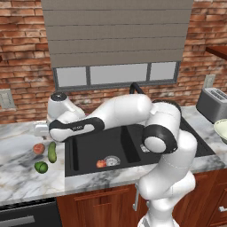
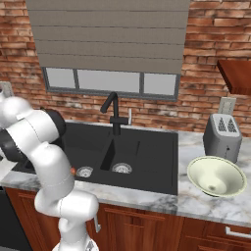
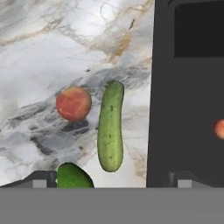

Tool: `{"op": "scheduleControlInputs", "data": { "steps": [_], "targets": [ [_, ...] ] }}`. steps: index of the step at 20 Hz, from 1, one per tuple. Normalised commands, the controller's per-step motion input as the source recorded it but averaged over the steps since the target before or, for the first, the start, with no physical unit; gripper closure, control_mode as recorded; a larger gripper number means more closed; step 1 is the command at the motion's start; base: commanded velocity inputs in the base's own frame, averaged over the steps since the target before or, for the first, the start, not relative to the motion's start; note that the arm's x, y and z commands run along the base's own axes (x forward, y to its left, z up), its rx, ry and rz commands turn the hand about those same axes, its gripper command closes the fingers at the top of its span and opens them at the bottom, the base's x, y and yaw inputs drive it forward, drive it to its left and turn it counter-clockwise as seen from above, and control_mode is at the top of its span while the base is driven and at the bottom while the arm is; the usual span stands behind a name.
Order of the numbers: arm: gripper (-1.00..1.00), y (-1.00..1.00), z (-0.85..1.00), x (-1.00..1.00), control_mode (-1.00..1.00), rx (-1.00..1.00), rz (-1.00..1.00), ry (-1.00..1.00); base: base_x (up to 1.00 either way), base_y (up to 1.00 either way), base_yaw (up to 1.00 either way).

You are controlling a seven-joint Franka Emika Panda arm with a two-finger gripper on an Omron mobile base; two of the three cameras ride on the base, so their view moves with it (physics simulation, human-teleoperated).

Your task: There is a mixed pile of frozen fruits and vegetables on the counter. Locate all the frozen vegetables and place the items in a bowl on the counter. Take all the frozen fruits and defrost them in a running sink.

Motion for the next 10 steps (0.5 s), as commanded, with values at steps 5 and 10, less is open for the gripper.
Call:
{"op": "scheduleControlInputs", "data": {
  "steps": [5,10],
  "targets": [
    [-1.00,0.43,0.00,0.00,-1.00,0.00,0.00,0.03,0.00,0.00,0.00],
    [-1.00,0.42,0.00,0.00,-1.00,-0.01,0.00,0.06,0.00,0.00,0.00]
  ]
}}
